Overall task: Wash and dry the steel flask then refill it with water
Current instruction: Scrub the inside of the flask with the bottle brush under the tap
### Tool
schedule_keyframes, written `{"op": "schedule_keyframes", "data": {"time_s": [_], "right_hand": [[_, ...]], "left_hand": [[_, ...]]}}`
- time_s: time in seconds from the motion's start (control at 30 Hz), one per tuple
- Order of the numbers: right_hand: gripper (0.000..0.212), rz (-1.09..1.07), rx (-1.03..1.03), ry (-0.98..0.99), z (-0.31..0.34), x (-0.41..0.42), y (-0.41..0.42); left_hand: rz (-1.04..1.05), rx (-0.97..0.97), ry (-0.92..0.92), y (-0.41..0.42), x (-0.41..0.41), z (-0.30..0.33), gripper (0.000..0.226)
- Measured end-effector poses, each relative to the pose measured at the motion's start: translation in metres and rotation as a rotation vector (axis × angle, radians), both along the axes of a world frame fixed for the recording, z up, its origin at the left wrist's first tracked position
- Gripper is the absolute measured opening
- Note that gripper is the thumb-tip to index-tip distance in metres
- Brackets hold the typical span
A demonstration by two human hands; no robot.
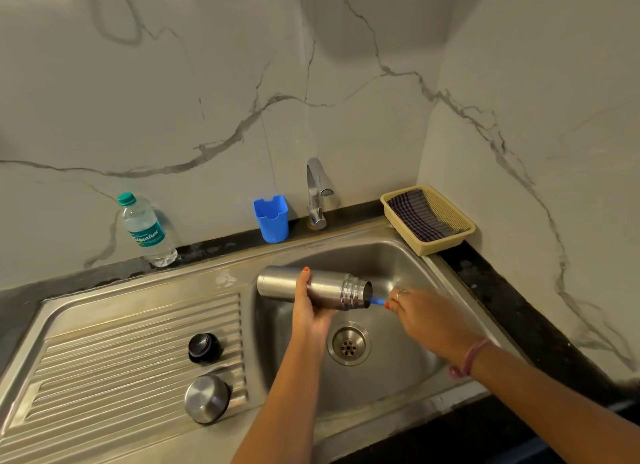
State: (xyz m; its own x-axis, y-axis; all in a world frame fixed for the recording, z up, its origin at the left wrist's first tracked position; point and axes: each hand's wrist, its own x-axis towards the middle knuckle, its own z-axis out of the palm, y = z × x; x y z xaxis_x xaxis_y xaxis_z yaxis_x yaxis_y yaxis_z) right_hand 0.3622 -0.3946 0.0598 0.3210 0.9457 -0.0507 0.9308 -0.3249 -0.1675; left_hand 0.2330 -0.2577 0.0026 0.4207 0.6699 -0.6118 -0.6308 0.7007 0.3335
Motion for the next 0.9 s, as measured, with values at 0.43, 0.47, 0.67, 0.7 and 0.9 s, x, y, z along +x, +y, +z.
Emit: {"op": "schedule_keyframes", "data": {"time_s": [0.43,0.47,0.67,0.7,0.9], "right_hand": [[0.028,-0.036,-0.152,0.199,0.021,0.023,-0.004],[0.028,-0.029,-0.144,0.188,0.017,0.018,-0.001],[0.035,-0.026,-0.193,0.316,0.018,0.015,0.004],[0.036,-0.023,-0.199,0.329,0.021,0.02,0.003],[0.035,-0.032,-0.157,0.247,0.018,0.023,0.008]], "left_hand": [[-0.066,0.082,0.013,0.008,-0.017,0.001,0.063],[-0.067,0.078,0.004,0.006,-0.016,0.002,0.065],[-0.016,-0.038,-0.067,0.008,-0.017,-0.006,0.066],[-0.007,-0.052,-0.084,0.009,-0.018,-0.007,0.067],[-0.002,-0.058,-0.09,0.009,-0.013,-0.007,0.055]]}}
